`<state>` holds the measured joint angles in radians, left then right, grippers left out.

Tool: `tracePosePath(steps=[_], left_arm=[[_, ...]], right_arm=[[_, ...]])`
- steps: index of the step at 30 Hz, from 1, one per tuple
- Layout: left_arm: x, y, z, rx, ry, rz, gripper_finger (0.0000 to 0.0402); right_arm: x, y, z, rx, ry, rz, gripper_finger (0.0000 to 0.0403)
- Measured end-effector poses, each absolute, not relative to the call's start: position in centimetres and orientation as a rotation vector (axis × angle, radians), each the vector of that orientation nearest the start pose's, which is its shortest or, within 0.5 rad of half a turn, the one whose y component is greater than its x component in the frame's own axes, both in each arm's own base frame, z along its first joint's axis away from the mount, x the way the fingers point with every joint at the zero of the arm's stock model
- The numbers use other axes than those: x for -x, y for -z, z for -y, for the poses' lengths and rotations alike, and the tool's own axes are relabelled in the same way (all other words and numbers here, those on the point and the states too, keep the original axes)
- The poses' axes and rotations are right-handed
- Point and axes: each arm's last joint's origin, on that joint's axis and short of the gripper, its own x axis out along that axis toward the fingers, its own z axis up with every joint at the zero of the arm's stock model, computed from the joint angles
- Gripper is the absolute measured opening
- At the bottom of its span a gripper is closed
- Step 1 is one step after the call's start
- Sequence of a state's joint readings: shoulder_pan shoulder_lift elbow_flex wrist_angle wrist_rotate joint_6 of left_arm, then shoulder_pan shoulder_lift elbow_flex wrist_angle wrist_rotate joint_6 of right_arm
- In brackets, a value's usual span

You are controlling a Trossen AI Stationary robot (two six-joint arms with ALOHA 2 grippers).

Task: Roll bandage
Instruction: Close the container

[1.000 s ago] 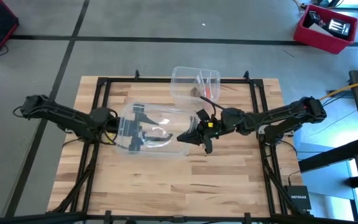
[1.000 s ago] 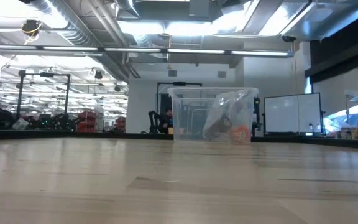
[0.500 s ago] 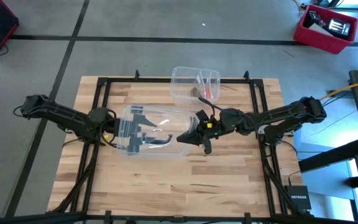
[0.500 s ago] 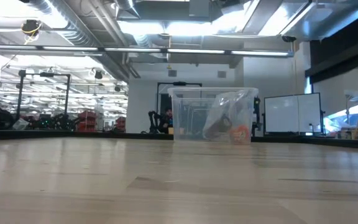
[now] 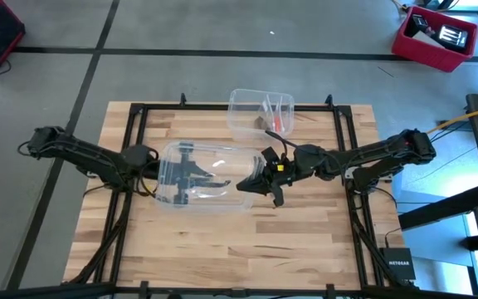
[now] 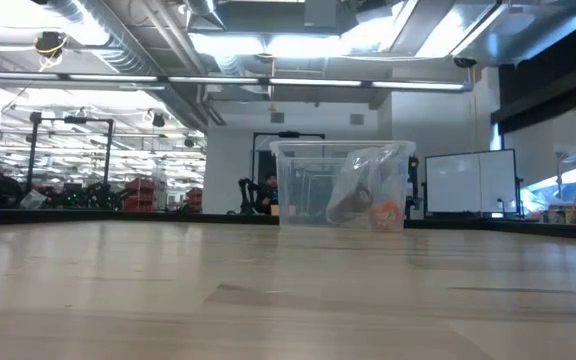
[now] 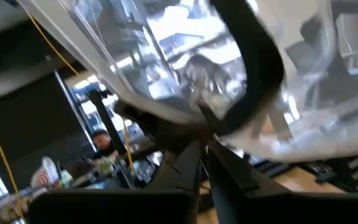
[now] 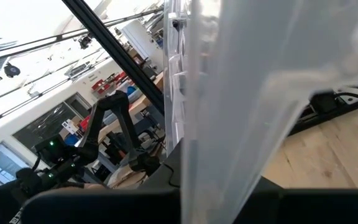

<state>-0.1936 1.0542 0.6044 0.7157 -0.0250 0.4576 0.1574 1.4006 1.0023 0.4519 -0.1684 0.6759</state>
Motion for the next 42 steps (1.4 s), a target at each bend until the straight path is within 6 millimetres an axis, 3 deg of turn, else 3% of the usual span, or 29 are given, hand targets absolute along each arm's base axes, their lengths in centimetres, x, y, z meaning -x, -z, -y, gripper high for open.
tracePosePath(steps=[7, 21, 28, 42], left_arm=[[-22.69, -29.96, 4.37, -0.372, 0.126, 0.228, 0.0062], [-22.36, -30.92, 4.80, -0.267, 0.230, 0.338, 0.0191], [-22.33, -30.92, 4.95, -0.287, 0.224, 0.340, 0.0199], [-22.44, -30.94, 4.21, -0.192, -0.007, 0.299, 0.0189]], right_arm=[[-31.58, -33.06, -5.48, -0.662, -0.335, -0.042, 0.0025], [-31.60, -32.78, -5.43, -0.615, -0.309, -0.058, 0.0026], [-31.61, -32.82, -5.40, -0.592, -0.300, -0.046, 0.0026], [-31.57, -32.54, -5.48, -0.587, -0.302, -0.080, 0.0026]])
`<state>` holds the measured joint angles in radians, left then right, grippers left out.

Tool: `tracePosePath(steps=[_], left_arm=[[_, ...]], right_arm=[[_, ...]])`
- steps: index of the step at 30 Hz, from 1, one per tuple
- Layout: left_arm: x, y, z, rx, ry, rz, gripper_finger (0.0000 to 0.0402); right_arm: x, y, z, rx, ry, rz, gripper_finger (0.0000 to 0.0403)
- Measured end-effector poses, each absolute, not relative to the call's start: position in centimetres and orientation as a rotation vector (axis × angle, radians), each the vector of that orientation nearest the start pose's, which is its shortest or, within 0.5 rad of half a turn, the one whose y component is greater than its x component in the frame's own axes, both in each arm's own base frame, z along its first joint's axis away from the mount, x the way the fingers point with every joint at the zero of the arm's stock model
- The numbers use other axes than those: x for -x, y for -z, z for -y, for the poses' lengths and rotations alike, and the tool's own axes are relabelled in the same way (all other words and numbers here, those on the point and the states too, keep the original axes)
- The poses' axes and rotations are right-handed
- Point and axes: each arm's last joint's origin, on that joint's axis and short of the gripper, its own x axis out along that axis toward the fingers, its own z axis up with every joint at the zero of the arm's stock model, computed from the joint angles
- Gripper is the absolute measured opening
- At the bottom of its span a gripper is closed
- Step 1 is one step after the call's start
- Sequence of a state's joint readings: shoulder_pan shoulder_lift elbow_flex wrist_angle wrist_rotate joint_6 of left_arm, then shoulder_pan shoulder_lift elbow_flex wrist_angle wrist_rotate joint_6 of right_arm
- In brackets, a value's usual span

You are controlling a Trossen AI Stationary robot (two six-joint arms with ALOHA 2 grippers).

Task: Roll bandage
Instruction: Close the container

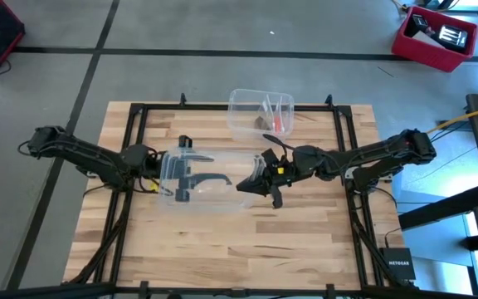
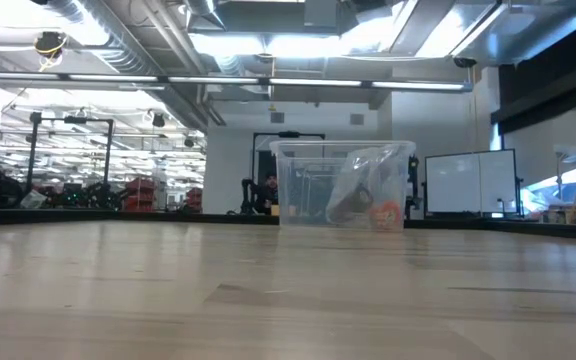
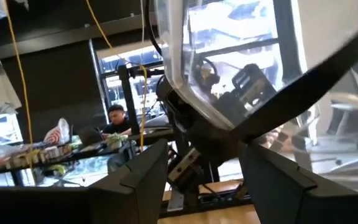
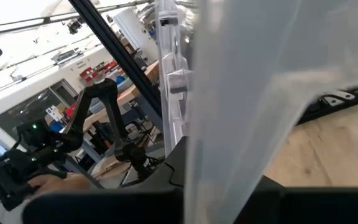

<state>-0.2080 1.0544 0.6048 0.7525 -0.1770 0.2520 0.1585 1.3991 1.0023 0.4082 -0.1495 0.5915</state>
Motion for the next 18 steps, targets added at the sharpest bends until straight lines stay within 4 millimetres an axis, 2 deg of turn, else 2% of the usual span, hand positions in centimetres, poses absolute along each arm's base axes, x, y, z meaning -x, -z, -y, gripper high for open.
tracePosePath(steps=[7, 18], left_arm=[[-22.37, -31.11, 4.47, -0.197, 0.083, 0.331, 0.0189], [-22.31, -31.10, 4.81, -0.365, 0.155, 0.362, 0.0189]], right_arm=[[-31.58, -32.46, -5.48, -0.584, -0.292, -0.085, 0.0026], [-31.63, -32.51, -5.31, -0.594, -0.264, -0.077, 0.0026]])
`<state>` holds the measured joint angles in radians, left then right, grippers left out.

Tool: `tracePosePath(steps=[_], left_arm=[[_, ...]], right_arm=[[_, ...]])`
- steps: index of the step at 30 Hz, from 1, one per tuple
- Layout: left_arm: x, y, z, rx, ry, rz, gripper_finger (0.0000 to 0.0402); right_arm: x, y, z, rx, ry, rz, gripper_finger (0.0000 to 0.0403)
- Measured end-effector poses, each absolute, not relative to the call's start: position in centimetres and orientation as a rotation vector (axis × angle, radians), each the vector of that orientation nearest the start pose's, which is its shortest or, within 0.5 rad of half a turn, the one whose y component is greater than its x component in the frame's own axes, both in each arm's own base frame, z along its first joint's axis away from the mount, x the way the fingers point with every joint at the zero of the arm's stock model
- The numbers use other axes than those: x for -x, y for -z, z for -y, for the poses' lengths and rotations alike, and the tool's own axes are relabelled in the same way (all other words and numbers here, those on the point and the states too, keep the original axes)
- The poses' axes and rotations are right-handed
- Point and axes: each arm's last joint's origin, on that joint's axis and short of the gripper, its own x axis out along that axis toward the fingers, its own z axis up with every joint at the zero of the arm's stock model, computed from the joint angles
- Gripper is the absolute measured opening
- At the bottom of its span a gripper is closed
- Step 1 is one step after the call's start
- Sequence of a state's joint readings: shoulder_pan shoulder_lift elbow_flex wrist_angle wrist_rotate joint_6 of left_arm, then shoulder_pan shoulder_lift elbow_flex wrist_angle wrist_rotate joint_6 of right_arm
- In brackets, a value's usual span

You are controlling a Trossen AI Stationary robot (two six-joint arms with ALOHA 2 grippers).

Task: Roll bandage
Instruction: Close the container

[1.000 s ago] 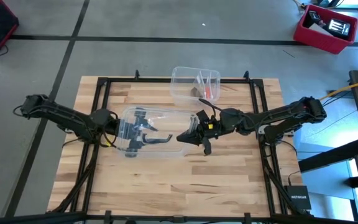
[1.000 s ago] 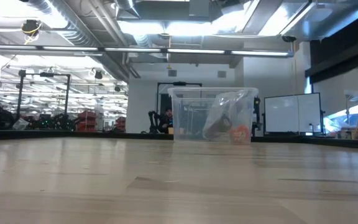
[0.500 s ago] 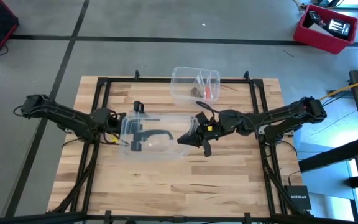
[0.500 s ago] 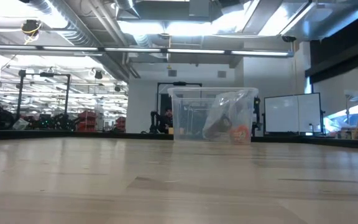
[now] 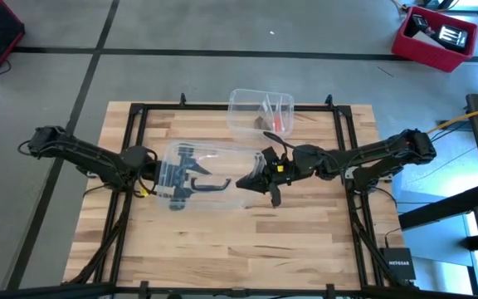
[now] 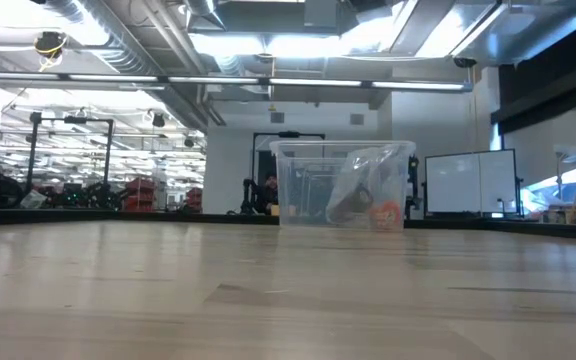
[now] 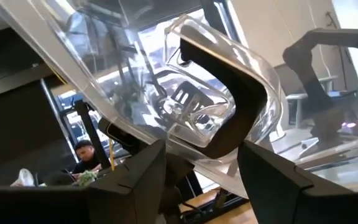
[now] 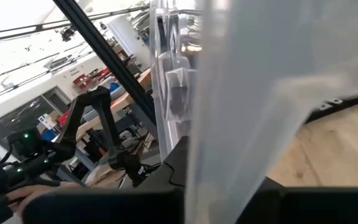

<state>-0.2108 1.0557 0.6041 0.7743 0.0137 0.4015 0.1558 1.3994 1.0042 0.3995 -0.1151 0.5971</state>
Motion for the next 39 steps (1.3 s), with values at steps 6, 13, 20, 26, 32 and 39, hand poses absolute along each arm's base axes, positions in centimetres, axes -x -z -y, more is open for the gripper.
tracePosePath(steps=[6, 13, 20, 26, 32, 39], left_arm=[[-22.26, -31.29, 4.72, -0.359, 0.132, 0.379, 0.0171], [-22.27, -31.26, 4.72, -0.361, 0.130, 0.376, 0.0124], [-22.39, -30.81, 4.72, -0.312, 0.135, 0.318, 0.0111], [-22.48, -30.60, 4.53, -0.249, 0.086, 0.281, 0.0111], [-22.40, -31.02, 4.38, -0.230, 0.049, 0.314, 0.0111], [-22.36, -31.15, 4.39, -0.216, 0.056, 0.329, 0.0111]], right_arm=[[-31.73, -32.46, -5.33, -0.593, -0.268, -0.073, 0.0026], [-31.77, -32.39, -5.43, -0.591, -0.299, -0.083, 0.0026], [-31.78, -32.31, -5.49, -0.566, -0.319, -0.083, 0.0026], [-31.73, -32.38, -5.55, -0.562, -0.333, -0.082, 0.0026], [-31.76, -32.05, -5.55, -0.561, -0.315, -0.102, 0.0026], [-31.75, -32.04, -5.45, -0.542, -0.269, -0.096, 0.0026]])
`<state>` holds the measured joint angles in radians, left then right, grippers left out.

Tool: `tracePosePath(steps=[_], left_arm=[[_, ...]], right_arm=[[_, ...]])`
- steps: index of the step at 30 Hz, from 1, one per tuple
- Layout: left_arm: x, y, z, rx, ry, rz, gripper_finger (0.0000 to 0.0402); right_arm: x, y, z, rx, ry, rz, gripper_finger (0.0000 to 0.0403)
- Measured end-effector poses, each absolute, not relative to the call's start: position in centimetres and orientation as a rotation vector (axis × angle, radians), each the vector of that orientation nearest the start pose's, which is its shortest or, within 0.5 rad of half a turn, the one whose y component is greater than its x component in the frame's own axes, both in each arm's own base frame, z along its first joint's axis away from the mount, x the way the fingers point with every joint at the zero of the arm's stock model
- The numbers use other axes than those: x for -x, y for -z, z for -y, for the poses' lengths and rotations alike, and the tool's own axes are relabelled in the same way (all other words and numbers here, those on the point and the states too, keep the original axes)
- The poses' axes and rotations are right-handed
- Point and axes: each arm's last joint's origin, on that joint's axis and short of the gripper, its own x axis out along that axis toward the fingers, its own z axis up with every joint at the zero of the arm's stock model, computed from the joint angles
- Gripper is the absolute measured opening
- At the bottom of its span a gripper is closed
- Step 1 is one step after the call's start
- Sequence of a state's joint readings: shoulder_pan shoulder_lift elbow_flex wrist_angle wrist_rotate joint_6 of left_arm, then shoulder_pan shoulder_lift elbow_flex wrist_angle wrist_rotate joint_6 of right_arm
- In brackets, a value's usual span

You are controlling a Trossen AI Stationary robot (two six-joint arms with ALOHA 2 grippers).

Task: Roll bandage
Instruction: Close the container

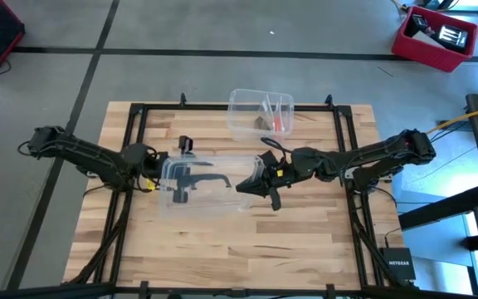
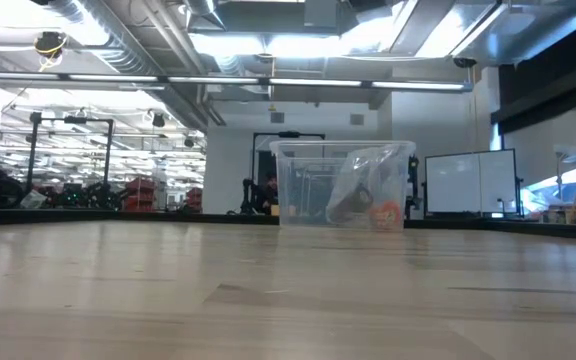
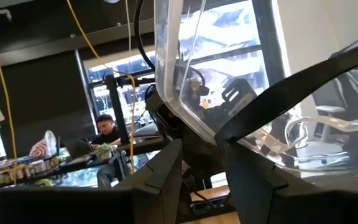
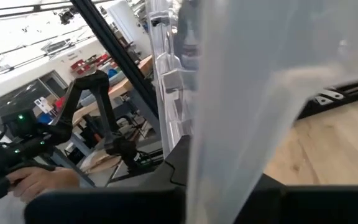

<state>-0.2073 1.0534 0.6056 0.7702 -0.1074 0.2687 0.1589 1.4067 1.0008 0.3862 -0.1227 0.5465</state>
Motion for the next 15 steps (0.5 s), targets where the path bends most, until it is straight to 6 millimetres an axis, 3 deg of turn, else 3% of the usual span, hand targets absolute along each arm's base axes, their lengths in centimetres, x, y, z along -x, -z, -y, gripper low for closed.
tracePosePath(steps=[15], left_arm=[[-22.32, -31.13, 4.57, -0.296, 0.094, 0.342, 0.0114]], right_arm=[[-32.14, -31.62, -5.45, -0.544, -0.248, -0.102, 0.0026]])
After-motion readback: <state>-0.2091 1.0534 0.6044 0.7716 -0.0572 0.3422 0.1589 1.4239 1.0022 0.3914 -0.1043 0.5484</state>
